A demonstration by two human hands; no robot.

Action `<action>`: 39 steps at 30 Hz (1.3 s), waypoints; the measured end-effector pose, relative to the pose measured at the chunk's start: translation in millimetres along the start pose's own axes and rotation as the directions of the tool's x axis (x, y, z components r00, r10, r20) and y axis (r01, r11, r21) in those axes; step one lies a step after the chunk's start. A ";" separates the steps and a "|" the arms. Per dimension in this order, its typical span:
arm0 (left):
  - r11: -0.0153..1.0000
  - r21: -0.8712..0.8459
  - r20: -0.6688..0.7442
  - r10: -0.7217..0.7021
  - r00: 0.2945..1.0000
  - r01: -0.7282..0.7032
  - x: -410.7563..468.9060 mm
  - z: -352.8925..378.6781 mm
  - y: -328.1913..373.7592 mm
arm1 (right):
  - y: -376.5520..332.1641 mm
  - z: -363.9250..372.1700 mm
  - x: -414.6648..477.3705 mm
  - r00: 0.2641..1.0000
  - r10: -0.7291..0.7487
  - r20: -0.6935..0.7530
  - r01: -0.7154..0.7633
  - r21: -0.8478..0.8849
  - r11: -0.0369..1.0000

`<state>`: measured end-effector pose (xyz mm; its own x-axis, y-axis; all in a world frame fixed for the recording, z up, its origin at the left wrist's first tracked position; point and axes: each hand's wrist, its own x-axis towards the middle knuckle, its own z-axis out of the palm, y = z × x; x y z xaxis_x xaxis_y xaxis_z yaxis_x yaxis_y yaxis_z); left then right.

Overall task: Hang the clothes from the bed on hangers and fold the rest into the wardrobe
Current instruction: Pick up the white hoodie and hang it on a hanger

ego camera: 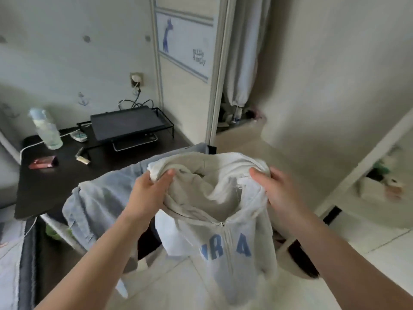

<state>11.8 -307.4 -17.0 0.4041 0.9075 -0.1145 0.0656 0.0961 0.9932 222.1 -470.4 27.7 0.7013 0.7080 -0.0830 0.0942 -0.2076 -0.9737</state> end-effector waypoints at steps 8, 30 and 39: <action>0.934 -0.013 0.167 0.354 0.920 -0.357 107.0 106.6 187.1 | -131.4 -82.7 96.0 0.862 -0.440 -0.251 0.409 -0.166 0.897; 0.679 -0.315 0.387 0.729 0.564 -0.662 256.4 302.6 579.3 | -484.2 -224.2 237.4 0.336 -0.758 -0.559 -0.007 -0.806 0.592; 0.678 -0.342 0.508 0.716 0.479 -0.650 239.9 388.7 645.4 | -504.2 -292.9 225.8 0.249 -0.846 -0.472 -0.792 -0.602 0.103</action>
<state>505.7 -186.6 588.5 0.7044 0.2953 0.6455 -0.5306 -0.3850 0.7551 540.0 -403.7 562.1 0.4287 0.0334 0.9028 -0.1198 -0.9884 0.0934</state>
